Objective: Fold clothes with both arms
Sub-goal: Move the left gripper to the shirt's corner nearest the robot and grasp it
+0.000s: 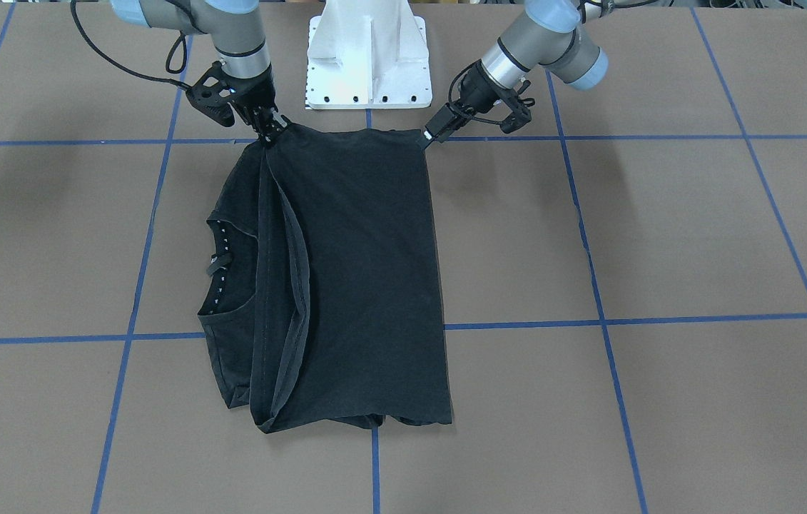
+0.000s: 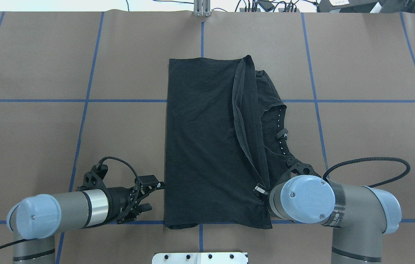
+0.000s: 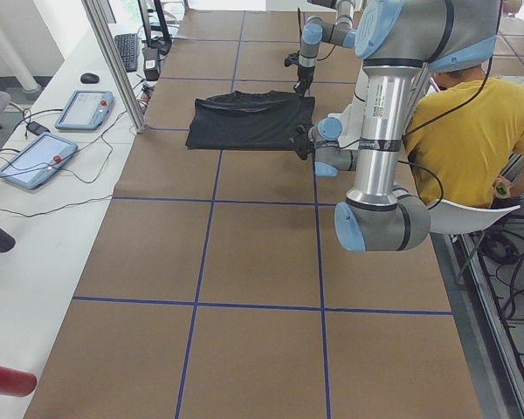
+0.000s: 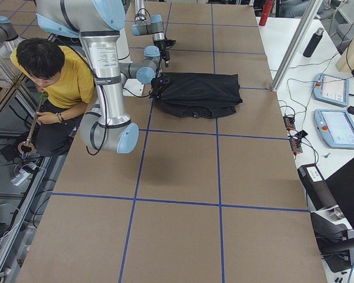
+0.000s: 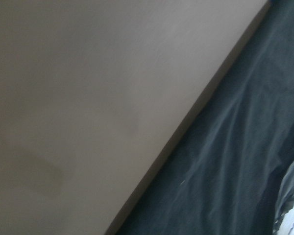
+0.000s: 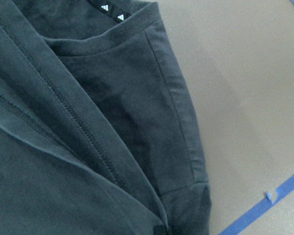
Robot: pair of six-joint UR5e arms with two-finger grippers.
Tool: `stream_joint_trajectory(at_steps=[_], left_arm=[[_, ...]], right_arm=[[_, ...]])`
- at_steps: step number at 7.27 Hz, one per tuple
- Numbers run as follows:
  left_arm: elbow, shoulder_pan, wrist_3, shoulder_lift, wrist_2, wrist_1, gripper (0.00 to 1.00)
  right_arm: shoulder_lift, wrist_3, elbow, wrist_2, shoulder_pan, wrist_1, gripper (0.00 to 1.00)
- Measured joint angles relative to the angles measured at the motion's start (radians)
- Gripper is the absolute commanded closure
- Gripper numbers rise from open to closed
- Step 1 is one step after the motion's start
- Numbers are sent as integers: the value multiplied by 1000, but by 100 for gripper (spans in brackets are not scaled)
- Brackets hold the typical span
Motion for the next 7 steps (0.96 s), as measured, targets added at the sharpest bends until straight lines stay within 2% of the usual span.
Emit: stream_joint_trajectory(at_steps=[2,3,4,5,6,7], left_arm=[[3,38,-2,-7,7,31,29],[3,52,-3,-22,8,61,42],[3,58,-3,-33,8,79,63],[3,60,-3,-37,8,87,95],[4,60,-3,-37,8,90,100],[1,59,-3,-36,8,92,100]], right_arm=[[1,0,1,4,0,0,100],[1,0,1,6,0,0,100],[1,0,1,7,0,0,100],[1,0,2,8,1,0,100],[-1,0,4,8,1,0,100],[-2,0,7,9,1,0,100]])
